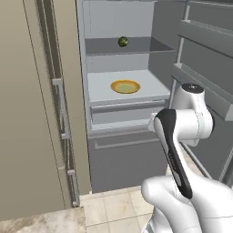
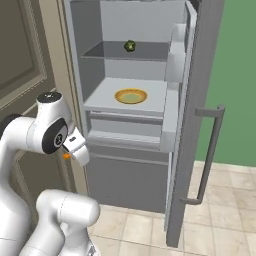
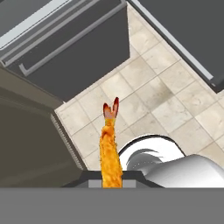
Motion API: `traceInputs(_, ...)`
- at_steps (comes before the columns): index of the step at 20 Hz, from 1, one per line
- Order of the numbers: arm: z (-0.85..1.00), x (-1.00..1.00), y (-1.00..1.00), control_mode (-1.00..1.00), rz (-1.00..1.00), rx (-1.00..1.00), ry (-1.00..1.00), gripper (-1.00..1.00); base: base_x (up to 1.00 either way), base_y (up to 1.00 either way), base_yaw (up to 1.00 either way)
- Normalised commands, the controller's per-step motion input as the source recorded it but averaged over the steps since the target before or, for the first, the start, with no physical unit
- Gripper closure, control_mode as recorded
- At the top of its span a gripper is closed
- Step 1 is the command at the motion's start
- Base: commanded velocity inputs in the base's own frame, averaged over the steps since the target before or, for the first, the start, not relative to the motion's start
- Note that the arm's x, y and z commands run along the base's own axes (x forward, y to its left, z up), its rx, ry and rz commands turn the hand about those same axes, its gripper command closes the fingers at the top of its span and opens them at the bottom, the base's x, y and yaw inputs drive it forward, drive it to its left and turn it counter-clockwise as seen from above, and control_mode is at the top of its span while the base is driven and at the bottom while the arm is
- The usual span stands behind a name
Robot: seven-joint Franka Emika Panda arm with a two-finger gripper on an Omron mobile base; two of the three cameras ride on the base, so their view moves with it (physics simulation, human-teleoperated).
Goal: Transport the shrimp from the fridge to the microwave and turn on the microwave.
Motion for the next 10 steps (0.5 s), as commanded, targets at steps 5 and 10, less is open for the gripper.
traceInputs(5, 0.00, 0.00, 0.00, 1.00, 0.00, 0.00, 0.00, 1.00, -0.43, 0.03, -0.06)
traceInputs(10, 0.00, 0.00, 0.00, 1.00, 0.00, 0.00, 0.00, 1.00, -0.47, 0.00, -0.06)
